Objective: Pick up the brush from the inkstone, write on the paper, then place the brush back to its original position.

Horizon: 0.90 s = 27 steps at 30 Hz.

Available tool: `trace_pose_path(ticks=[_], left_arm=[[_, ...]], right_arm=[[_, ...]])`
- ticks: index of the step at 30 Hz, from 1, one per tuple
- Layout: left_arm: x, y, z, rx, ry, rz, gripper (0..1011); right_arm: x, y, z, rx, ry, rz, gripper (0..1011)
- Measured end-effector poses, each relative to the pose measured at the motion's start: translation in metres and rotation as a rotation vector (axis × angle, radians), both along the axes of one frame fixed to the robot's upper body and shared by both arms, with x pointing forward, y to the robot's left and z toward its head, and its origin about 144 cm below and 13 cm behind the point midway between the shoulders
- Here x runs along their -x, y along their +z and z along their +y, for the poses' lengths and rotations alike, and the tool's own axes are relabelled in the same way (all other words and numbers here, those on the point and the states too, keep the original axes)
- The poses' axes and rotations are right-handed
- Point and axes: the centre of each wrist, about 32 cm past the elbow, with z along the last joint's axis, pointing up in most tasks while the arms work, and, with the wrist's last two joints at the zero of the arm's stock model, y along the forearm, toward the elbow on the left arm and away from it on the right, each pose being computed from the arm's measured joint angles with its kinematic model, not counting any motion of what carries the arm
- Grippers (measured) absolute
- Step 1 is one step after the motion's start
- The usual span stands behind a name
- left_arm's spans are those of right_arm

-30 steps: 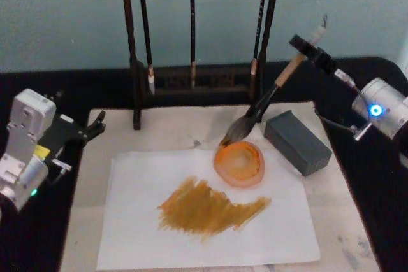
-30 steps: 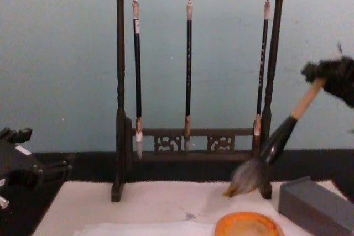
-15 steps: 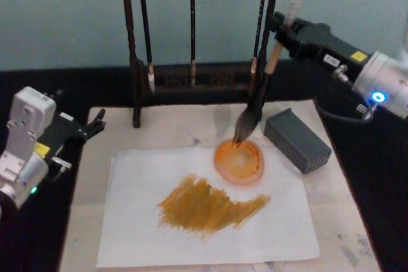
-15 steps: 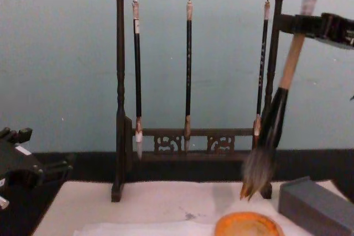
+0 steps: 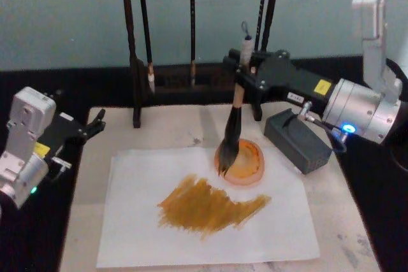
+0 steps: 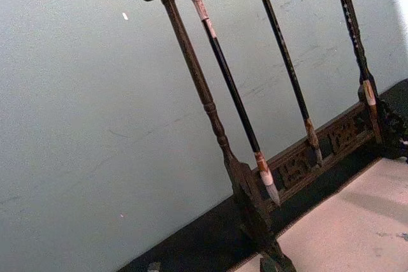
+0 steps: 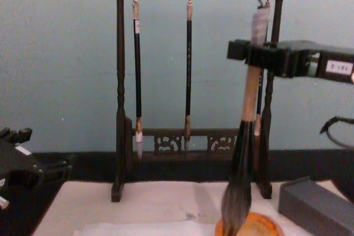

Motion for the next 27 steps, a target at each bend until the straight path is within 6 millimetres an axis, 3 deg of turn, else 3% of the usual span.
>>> trace_pose_path(ticks=[27], left_arm=[[0.000, 0.000, 0.000, 0.000, 0.000, 0.000, 1010]], right_arm=[[0.025, -0.035, 0.042, 0.047, 0.156, 0.011, 153]])
